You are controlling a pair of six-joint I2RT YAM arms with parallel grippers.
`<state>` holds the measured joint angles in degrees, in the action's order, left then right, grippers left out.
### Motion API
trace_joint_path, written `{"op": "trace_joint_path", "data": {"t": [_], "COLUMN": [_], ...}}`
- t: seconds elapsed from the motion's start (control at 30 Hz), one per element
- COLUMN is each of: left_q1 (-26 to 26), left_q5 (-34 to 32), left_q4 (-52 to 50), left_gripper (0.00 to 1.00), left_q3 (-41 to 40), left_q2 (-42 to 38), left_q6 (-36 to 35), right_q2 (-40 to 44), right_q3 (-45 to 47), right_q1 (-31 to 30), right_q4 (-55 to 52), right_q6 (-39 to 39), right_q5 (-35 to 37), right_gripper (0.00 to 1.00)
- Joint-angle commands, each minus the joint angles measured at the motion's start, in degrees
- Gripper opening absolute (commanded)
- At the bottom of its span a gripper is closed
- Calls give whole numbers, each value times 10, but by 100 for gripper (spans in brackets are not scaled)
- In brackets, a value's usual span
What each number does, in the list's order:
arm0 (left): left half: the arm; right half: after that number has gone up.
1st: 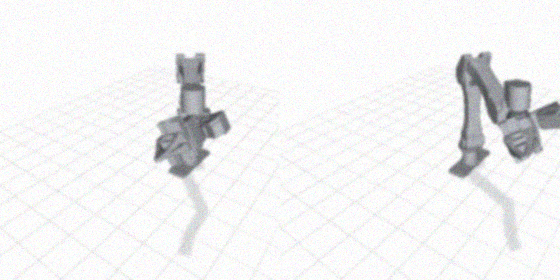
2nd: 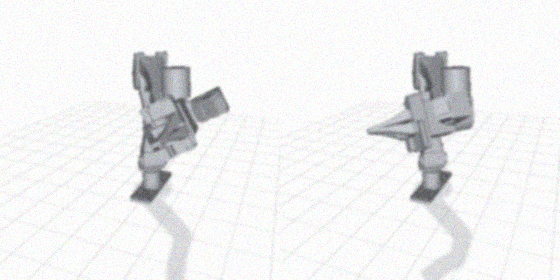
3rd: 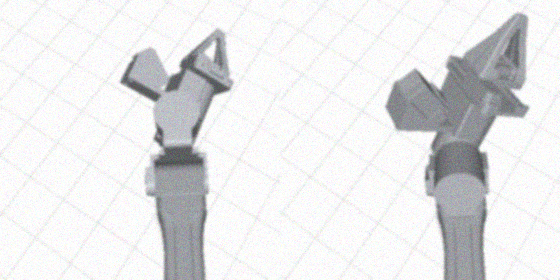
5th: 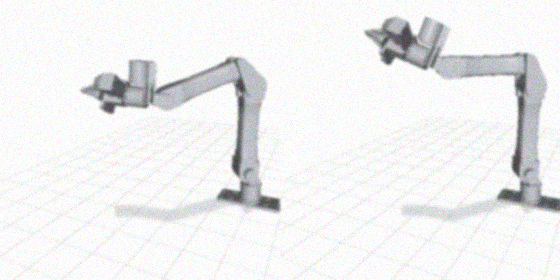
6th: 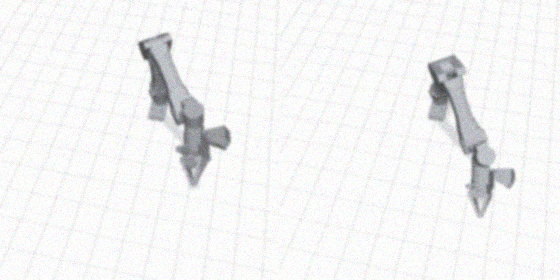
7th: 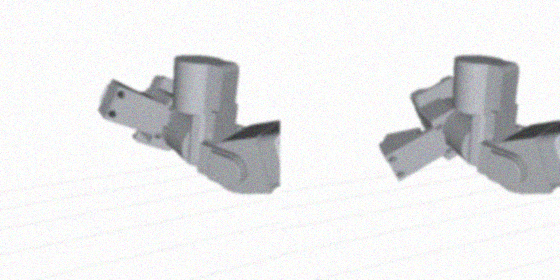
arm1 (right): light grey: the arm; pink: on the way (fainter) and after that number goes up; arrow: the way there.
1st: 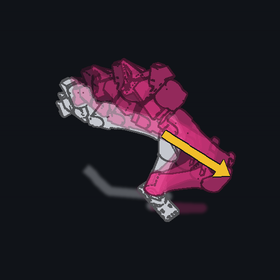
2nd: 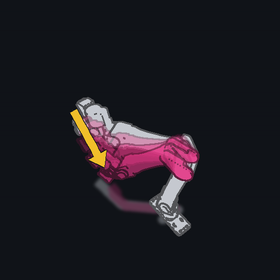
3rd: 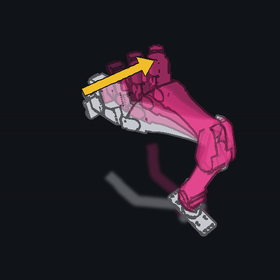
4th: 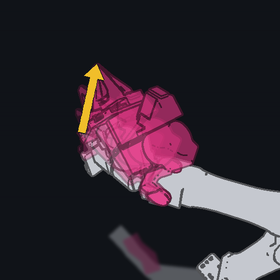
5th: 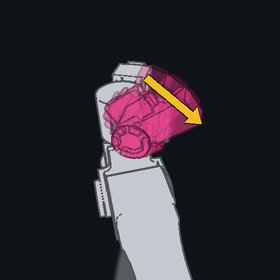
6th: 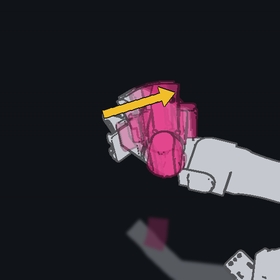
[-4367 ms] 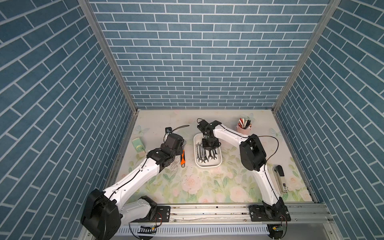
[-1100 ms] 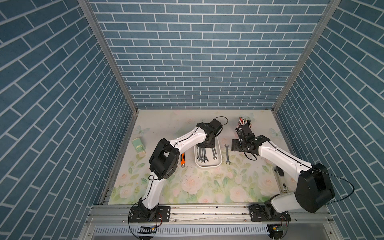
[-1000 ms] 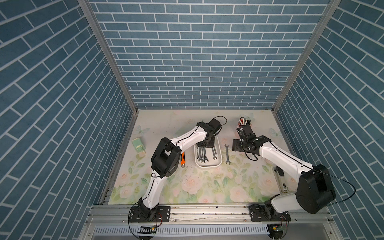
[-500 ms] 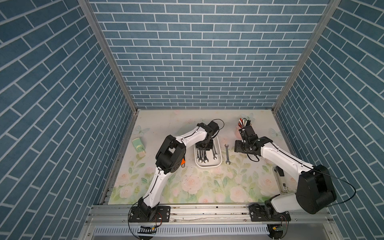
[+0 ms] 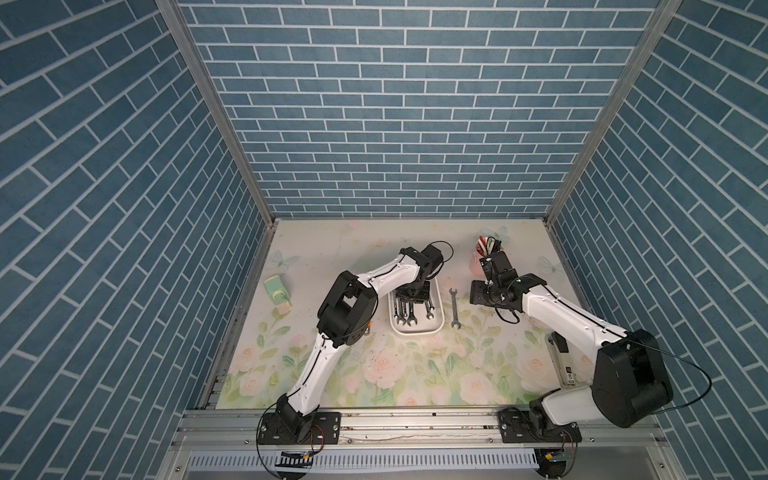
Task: Take out the wrench from the storage box
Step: Pick up the wrench from the storage box.
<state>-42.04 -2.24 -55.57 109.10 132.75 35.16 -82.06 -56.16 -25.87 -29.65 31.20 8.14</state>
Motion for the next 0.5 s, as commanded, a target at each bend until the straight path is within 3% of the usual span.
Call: {"op": "trace_joint_path", "data": {"t": [0.0, 0.47], "left_q1": [-4, -7], "left_q5": [-9, -1], "left_q4": [-29, -27], "left_gripper": [33, 17], "left_q3": [-2, -1], "left_q2": [24, 26], "left_q6": [2, -2], "right_q2": [8, 18], "right_q3": [7, 11], "right_q1": [3, 4], "right_q4": [0, -7], "right_q6": [4, 5], "right_q5": [-2, -8], "right_gripper": [68, 68]}}
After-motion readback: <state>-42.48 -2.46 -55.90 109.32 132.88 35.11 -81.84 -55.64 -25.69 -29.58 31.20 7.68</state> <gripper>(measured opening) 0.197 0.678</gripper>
